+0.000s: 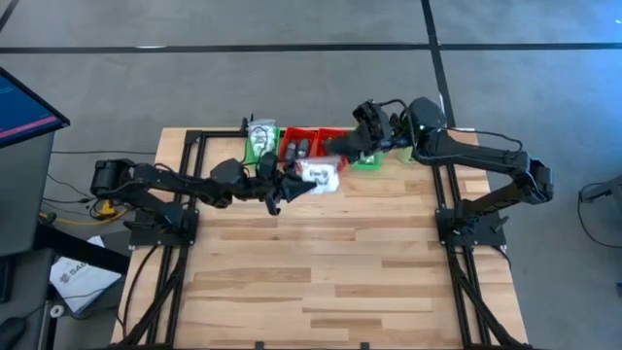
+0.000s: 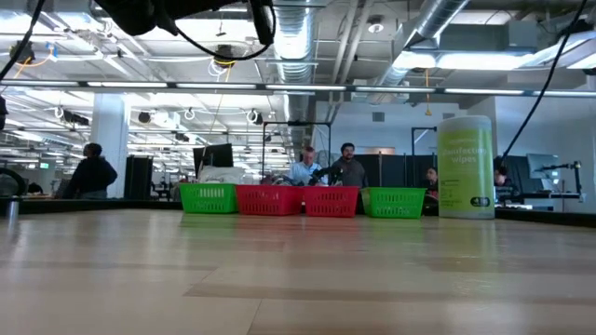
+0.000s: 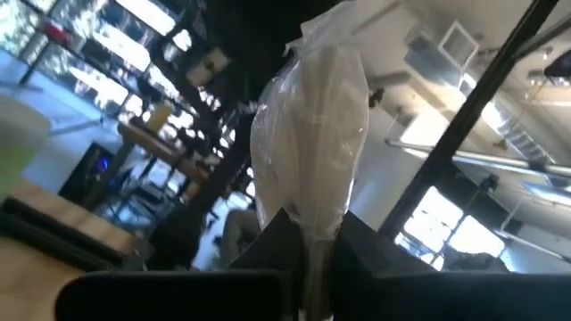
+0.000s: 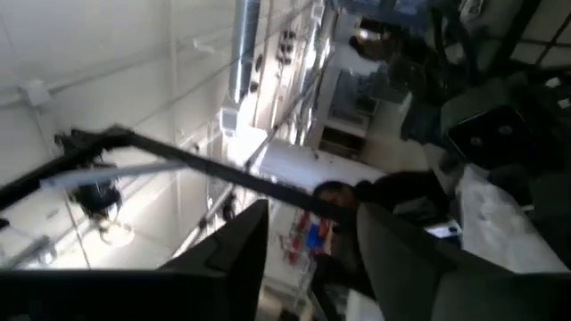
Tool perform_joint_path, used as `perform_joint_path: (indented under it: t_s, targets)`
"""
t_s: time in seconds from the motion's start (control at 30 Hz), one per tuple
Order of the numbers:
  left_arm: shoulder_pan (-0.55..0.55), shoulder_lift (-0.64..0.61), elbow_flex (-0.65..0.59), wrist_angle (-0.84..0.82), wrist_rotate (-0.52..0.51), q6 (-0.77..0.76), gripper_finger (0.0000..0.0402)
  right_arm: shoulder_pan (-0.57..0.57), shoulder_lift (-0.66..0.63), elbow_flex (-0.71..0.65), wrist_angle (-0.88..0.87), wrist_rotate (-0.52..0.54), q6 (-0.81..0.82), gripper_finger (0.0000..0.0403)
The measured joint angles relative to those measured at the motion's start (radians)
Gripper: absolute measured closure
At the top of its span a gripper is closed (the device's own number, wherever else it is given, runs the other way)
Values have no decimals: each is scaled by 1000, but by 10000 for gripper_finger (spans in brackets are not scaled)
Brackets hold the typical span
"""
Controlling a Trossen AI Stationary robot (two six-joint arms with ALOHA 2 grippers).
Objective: Pick & Place Travel size toiletries
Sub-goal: Put the cotton pack into the left green basket
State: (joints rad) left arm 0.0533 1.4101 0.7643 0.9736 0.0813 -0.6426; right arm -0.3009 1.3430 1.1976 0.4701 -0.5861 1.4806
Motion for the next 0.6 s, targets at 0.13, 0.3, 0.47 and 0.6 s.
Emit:
perform_joint_path:
  t_s: [0.13, 0.3, 0.47, 0.6]
  targets:
    - [-10, 0, 0, -62, 84, -22, 385, -34, -2, 36, -170, -181, -93, 202]
    - [-21, 0, 0, -169, 164, -66, 385, -43, -1, 154, -596, -304, -369, 196]
    - [-37, 0, 0, -185, 206, -67, 386, -43, 7, 228, -923, -276, -599, 203]
    - [-38, 0, 0, -187, 207, -66, 386, -37, 9, 230, -1017, -249, -674, 203]
